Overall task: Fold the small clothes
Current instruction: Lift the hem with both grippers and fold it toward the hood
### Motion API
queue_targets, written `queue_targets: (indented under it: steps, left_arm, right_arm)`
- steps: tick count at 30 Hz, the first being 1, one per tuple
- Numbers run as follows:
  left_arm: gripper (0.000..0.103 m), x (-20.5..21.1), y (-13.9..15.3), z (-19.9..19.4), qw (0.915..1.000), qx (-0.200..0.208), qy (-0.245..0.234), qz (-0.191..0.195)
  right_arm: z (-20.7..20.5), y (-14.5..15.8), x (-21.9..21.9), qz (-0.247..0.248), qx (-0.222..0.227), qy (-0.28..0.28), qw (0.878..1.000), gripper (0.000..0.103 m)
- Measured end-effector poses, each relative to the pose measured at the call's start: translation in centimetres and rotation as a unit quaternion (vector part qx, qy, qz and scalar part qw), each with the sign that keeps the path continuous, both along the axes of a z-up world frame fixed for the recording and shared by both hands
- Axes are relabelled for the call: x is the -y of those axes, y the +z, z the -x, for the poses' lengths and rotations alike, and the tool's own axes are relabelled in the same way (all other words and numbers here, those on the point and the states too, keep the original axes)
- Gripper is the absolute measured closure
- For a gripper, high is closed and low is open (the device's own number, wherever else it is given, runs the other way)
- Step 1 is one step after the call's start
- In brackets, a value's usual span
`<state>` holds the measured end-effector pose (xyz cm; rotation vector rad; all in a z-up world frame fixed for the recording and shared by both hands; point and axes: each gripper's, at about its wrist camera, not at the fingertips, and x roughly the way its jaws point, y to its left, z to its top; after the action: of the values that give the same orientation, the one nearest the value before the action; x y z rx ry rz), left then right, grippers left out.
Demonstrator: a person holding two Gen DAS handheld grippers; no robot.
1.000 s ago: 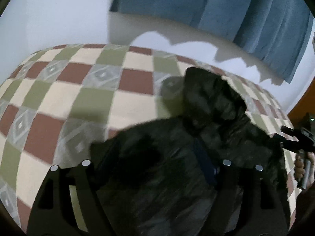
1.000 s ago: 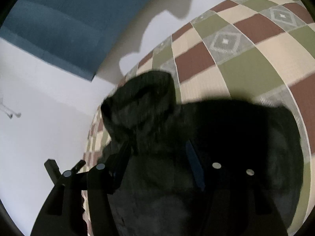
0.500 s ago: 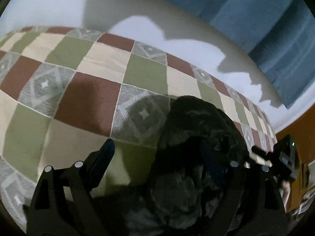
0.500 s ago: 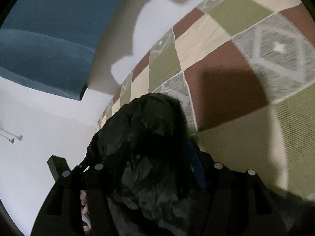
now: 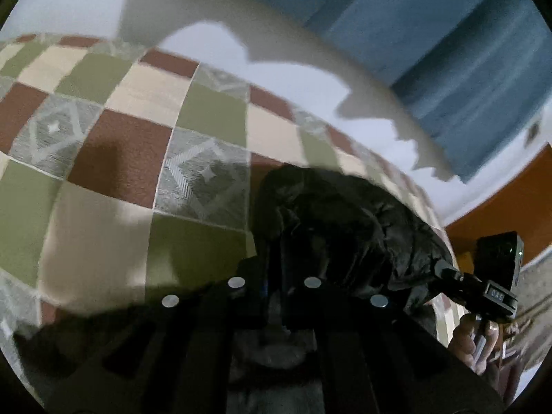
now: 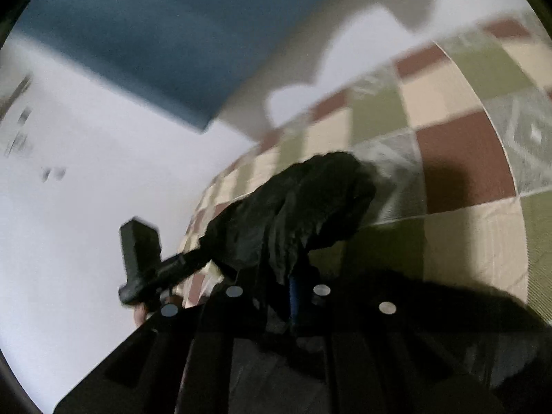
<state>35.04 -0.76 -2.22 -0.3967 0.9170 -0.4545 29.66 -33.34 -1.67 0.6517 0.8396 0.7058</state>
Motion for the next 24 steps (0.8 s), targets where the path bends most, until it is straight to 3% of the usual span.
queue_targets:
  steps: [3,6,11,15,18,19,20,21,22,23,24]
  left_arm:
    - [0.1,-0.8,2.1,3.9,0.999,0.038,-0.025,0.004]
    - [0.1,-1.8,3.2,8.1,0.9968,0.062,-0.05,0.002]
    - [0.1,-2.7,2.6,14.2,0.9942,0.067,-0.083,-0.011]
    - [0.1,-2.5,1.1,17.8,0.9917,0.055,-0.109,-0.039]
    - [0.099,-2.8,0.8,20.0,0.9902,0.055,-0.12,-0.047]
    - [0.099,-3.2,1.1,20.4,0.9906,0.056,-0.12,-0.034]
    - [0.098,-3.5,1.3,20.8,0.991,0.059,-0.118,-0.021]
    - [0.097,-4.1,1.8,21.0,0.9917,0.061,-0.113,-0.006]
    - [0.09,-4.7,2.2,21.0,0.9925,0.062,-0.104,0.014]
    - [0.075,-5.2,2.6,20.9,0.9931,0.061,-0.096,0.03]
    - [0.067,-5.9,3.0,20.6,0.9932,0.058,-0.083,0.057]
  right_arm:
    - [4.6,1.3,-0.8,0.026,0.041,0.035,0.998,0.094]
    - [8.8,0.8,-0.6,0.033,0.048,0.057,0.997,0.094]
    - [14.2,-2.2,-0.1,0.095,0.033,0.067,0.993,0.094]
    - [16.4,-4.3,0.7,0.111,0.0,0.073,0.991,0.094]
    - [17.4,-3.8,1.7,0.1,-0.005,0.067,0.993,0.092]
    - [17.5,-3.3,2.0,0.083,-0.007,0.062,0.995,0.089]
    - [17.5,-2.9,2.4,0.062,-0.008,0.057,0.996,0.074]
    - [17.5,-2.1,2.8,0.035,-0.011,0.044,0.998,0.045]
    - [17.4,-1.7,3.1,0.011,-0.016,0.027,0.999,0.034]
    - [17.4,-1.3,3.2,-0.009,-0.021,0.017,1.0,0.029]
    - [16.8,-1.1,3.3,-0.047,-0.033,0.011,0.998,0.029]
